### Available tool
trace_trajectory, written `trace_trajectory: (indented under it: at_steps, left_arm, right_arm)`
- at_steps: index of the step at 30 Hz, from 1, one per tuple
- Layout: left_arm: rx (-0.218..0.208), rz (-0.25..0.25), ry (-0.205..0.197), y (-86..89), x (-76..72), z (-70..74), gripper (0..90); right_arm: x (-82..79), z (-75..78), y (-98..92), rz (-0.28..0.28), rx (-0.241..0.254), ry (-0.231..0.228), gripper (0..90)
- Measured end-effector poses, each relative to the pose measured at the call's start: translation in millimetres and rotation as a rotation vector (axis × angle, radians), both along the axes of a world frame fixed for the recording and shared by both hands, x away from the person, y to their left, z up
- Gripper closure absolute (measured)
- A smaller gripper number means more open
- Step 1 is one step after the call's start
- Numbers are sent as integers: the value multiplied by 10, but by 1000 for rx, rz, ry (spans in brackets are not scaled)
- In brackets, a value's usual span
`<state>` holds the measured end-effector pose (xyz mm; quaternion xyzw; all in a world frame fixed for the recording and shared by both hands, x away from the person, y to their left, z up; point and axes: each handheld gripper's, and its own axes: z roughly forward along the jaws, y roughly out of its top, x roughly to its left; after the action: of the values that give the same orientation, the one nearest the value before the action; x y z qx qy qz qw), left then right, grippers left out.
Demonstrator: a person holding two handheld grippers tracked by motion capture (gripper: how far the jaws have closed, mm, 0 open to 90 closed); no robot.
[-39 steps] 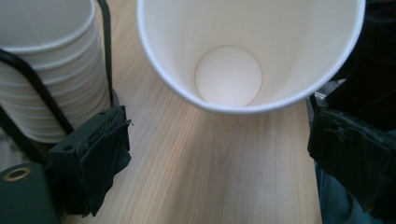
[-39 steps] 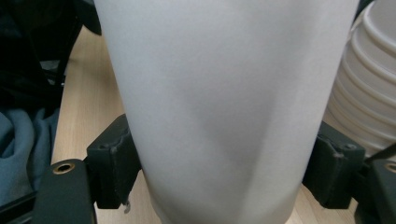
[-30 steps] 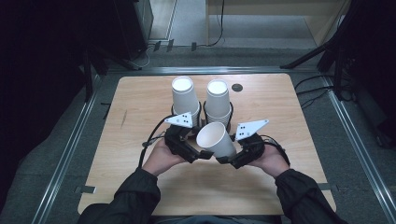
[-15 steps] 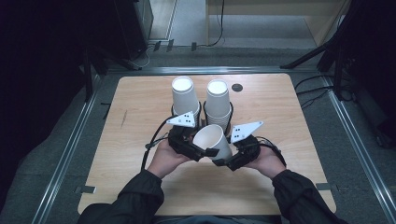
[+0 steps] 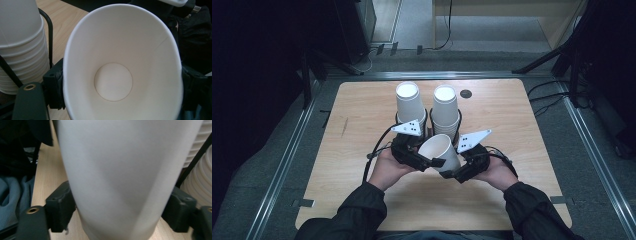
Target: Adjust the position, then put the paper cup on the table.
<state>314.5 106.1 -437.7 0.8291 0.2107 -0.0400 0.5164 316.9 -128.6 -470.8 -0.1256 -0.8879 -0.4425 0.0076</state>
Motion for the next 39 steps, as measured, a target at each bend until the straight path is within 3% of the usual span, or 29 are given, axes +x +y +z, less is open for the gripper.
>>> trace_trajectory:
  at_steps: [2,7,10,12,17,21,28,30,35,39]
  left_arm:
    - [-3,4,-8,16,-1,14,183]
    - [6,28,-37,75,8,36,183]
    - [46,38,-54,121,32,33,183]
    - [37,41,-42,145,44,32,183]
    - [59,51,-65,160,43,42,182]
    - [100,36,-78,171,37,12,182]
    - [127,27,-72,188,31,-14,181]
    - [116,4,-51,214,31,-30,180]
    - [135,-3,-82,243,-4,-40,175]
    - [144,0,-63,291,4,-66,171]
  right_arm:
    - [0,-6,13,-5,-10,8,140]
    - [0,-30,27,-22,-39,5,134]
    - [0,-43,34,-27,-51,6,134]
    - [-1,-34,24,-26,-41,-3,134]
    - [-7,-23,-9,-25,-46,-3,135]
    - [-27,-12,-36,-30,-69,-11,136]
    - [-38,-8,-78,-59,-83,-35,137]
    - [-31,-11,-94,-69,-88,-38,138]
    - [1,-15,-137,-92,-108,-27,139]
    - [47,-24,-187,-125,-122,-14,149]
